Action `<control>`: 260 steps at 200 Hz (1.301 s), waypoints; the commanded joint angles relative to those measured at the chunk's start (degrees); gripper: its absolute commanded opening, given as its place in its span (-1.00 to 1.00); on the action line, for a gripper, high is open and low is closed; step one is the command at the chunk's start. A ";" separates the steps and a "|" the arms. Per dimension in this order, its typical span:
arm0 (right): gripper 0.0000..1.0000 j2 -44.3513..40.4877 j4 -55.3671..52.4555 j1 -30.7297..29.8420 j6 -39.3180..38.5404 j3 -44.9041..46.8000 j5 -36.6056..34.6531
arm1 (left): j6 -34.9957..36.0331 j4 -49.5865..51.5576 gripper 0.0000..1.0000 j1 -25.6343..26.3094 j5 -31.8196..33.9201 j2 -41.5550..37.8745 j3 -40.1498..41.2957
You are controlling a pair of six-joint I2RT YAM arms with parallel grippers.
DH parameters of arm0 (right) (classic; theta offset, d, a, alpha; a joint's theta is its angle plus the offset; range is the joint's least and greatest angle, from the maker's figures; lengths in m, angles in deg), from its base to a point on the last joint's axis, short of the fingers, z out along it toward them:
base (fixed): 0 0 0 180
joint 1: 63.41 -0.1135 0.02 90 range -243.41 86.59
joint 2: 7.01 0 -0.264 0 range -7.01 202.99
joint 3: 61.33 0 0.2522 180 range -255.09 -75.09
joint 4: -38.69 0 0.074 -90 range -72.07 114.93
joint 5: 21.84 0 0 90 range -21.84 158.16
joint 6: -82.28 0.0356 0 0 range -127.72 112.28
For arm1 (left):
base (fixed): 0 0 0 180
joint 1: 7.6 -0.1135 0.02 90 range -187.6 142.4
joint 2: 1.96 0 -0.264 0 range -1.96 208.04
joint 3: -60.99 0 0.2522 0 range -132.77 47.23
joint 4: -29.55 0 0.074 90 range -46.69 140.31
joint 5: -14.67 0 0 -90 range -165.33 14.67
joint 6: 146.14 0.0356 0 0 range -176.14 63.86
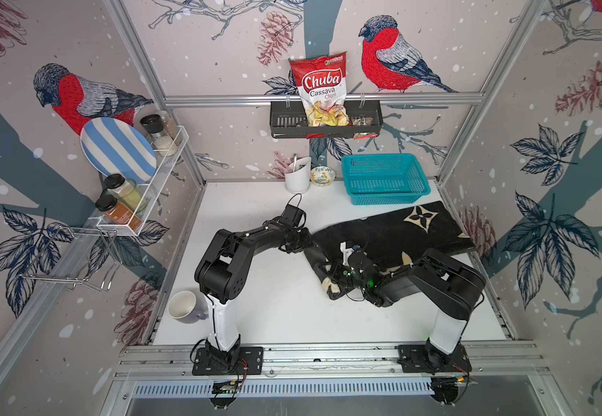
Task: Roll up the pillowcase
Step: Roll the pillowcase at the center of the board.
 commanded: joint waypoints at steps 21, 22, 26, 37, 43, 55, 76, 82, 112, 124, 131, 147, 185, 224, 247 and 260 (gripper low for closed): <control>0.04 -6.30 -13.29 -1.52 -10.00 -1.44 -3.82 | 1.59 2.64 -0.55 0.02 3.55 0.69 -0.76; 0.05 -6.58 -14.09 -1.64 -10.37 -1.60 -4.11 | 1.60 2.67 -0.55 -0.02 3.56 0.69 -0.83; 0.10 -7.58 -16.94 -2.07 -11.65 -2.23 -5.52 | 1.75 2.72 -0.55 -0.03 3.57 0.69 -0.86; 0.24 -10.09 -25.01 -3.40 -14.82 -4.35 -10.37 | 1.93 3.03 -0.55 0.02 3.61 0.64 -1.26; 0.27 -11.36 -29.66 -4.32 -16.41 -5.64 -13.71 | 1.89 3.05 -0.55 0.01 3.53 0.67 -1.40; 0.29 -13.63 -37.40 -6.20 -19.04 -8.06 -20.53 | 2.03 3.14 -0.55 -0.02 3.48 0.47 -1.34; 0.29 -15.05 -50.67 -11.01 -23.44 -14.64 -34.21 | 2.01 3.04 -0.55 0.02 3.23 0.25 -1.33; 0.31 -14.95 -53.56 -12.36 -24.33 -16.43 -37.59 | 1.96 2.91 -0.55 0.01 3.22 0.17 -1.24; 0.32 -13.69 -60.61 -16.22 -28.14 -23.57 -45.04 | 1.78 2.52 -0.54 0.11 2.87 0.07 -0.99; 0.30 -13.30 -57.78 -16.21 -31.44 -24.24 -40.22 | 1.70 2.39 -0.53 0.15 2.87 -0.01 -0.90; 0.28 -12.77 -56.02 -16.33 -32.90 -24.53 -37.21 | 1.70 2.36 -0.52 0.16 2.87 -0.01 -0.85; 0.25 -10.07 -54.36 -16.43 -35.47 -26.06 -31.96 | 1.72 2.40 -0.52 0.15 2.78 -0.02 -0.85; 0.22 -5.35 -53.36 -16.00 -37.01 -27.21 -27.28 | 1.88 2.62 -0.51 0.13 2.75 -0.05 -0.88; 0.27 -4.50 -55.22 -14.93 -36.08 -25.28 -33.11 | 2.02 2.72 -0.51 0.27 2.82 -0.02 -0.75; 0.30 -2.75 -55.50 -14.94 -36.81 -24.13 -34.44 | 1.99 2.71 -0.50 0.30 2.70 0.30 -0.84; 0.31 -1.00 -55.32 -15.18 -37.09 -23.82 -34.45 | 1.97 2.78 -0.50 0.28 2.51 0.50 -1.07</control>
